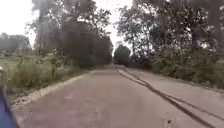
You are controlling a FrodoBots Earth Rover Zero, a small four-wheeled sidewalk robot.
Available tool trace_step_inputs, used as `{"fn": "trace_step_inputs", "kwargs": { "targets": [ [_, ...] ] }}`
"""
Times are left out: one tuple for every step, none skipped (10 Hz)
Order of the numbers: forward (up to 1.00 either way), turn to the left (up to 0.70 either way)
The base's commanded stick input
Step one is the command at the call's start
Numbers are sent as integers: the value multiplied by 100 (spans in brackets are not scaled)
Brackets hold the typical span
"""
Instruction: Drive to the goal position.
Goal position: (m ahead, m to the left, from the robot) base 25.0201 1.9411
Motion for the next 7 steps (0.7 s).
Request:
{"fn": "trace_step_inputs", "kwargs": {
  "targets": [
    [70,-1],
    [70,-1],
    [70,-1],
    [70,-1],
    [70,-1],
    [70,-1],
    [70,-1]
  ]
}}
